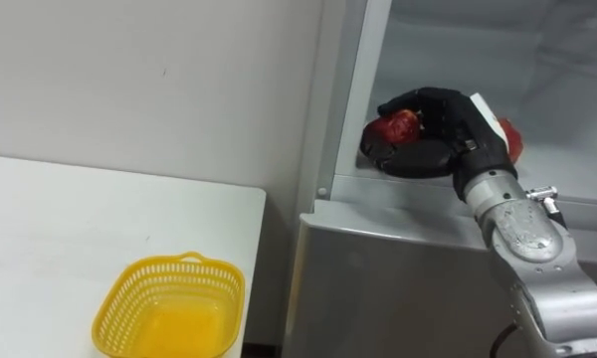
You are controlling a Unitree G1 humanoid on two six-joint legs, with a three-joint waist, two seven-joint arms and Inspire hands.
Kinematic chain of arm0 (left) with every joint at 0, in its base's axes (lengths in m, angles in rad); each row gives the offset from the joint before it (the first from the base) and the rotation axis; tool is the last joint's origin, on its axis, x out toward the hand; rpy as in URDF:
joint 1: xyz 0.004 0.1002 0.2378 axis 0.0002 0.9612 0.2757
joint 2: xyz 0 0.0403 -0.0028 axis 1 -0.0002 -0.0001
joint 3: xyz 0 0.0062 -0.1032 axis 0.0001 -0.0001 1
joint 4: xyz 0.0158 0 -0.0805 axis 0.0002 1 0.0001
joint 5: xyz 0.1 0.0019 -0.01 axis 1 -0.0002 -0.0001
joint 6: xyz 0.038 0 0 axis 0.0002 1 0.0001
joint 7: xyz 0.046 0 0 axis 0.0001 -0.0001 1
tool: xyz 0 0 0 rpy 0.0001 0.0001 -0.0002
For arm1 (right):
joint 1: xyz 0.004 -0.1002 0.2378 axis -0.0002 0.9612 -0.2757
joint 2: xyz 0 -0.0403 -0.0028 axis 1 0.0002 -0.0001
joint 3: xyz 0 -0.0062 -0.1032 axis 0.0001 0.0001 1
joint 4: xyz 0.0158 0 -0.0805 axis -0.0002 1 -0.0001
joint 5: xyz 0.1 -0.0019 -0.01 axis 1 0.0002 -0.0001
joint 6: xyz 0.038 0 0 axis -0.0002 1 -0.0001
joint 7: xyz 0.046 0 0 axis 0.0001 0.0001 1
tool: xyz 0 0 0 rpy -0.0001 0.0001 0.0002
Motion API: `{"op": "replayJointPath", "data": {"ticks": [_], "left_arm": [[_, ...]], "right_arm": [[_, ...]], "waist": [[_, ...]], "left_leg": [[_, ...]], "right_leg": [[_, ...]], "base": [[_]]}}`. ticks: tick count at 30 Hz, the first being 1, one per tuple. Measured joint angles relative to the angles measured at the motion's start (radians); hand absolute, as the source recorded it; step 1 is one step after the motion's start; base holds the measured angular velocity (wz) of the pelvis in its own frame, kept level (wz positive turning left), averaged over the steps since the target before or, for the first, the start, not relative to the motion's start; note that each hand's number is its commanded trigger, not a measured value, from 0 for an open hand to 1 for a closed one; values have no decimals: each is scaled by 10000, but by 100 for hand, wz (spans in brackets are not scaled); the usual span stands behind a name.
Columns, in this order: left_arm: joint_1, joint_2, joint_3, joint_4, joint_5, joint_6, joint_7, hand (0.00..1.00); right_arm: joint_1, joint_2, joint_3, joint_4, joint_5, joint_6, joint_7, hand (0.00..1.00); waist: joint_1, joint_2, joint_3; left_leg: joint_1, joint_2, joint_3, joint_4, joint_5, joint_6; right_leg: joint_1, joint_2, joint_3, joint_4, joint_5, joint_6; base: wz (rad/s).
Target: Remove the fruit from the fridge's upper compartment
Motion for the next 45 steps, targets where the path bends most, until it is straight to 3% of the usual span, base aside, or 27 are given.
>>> {"op": "replayJointPath", "data": {"ticks": [10, 15, 19, 21, 29, 34, 38, 43, 45], "left_arm": [[0, -12, -59, -3, 6, -29, 41, 0], [14, -127, 3, -25, 17, -89, 214, 0], [8, -139, 1, 2, 6, -359, 632, 0], [9, -175, -16, 110, 5, -497, 815, 0], [0, -358, -8, 505, 7, -624, 819, 0], [-2, -484, -197, 706, 0, -727, 792, 0], [-13, -481, -348, 702, 0, -805, 799, 0], [-144, -471, -383, 715, 1, -1038, 809, 0], [-247, -448, -403, 861, -4, -1098, 802, 0]], "right_arm": [[1, 38, 273, -372, -69, 1, -860, 100], [648, 93, 310, -2321, -1063, 217, -1522, 100], [1212, 148, 309, -3450, -1655, 199, -2272, 100], [1311, 388, 307, -3866, -1891, 171, -2792, 100], [1613, 944, 282, -5348, -3687, -290, -4140, 100], [1902, 1027, 305, -6859, -5358, -491, -4251, 100], [2022, 1318, 400, -7473, -6032, -884, -4349, 100], [2051, 1369, 808, -7781, -6597, -970, -4337, 100], [2052, 1368, 1106, -8039, -7475, -980, -4321, 100]], "waist": [[4, 141, -25], [13, 299, -92], [-2, 334, -85], [-43, 413, -29], [-47, 550, -4], [-42, 570, -25], [-56, 596, -33], [1, 579, -35], [38, 517, -31]], "left_leg": [[66, 14, 84, -121, 0, 0], [-35, 21, 164, -131, 8, 3], [-30, 32, 138, -118, 11, 0], [109, 34, 127, -178, 11, 0], [29, 22, 178, -181, 8, -3], [-46, 25, 163, -190, 6, -5], [36, 20, 147, -168, 7, -5], [106, 39, 153, -284, 6, -5], [106, 42, 166, -294, 7, -6]], "right_leg": [[-39, 102, 254, -3, 2, -4], [-220, 58, 281, -9, 2, -3], [-195, 53, 283, -40, 2, -3], [-62, 62, 280, -101, 1, -2], [-108, 115, 312, -167, 1, -1], [-160, 118, 293, -137, 1, -2], [-60, 114, 290, -144, 1, -2], [-106, 108, 269, 15, -1, 1], [-119, 115, 277, 16, -1, 1]], "base": [[-2], [-4], [0], [0], [0], [1], [0], [-1], [-4]]}}
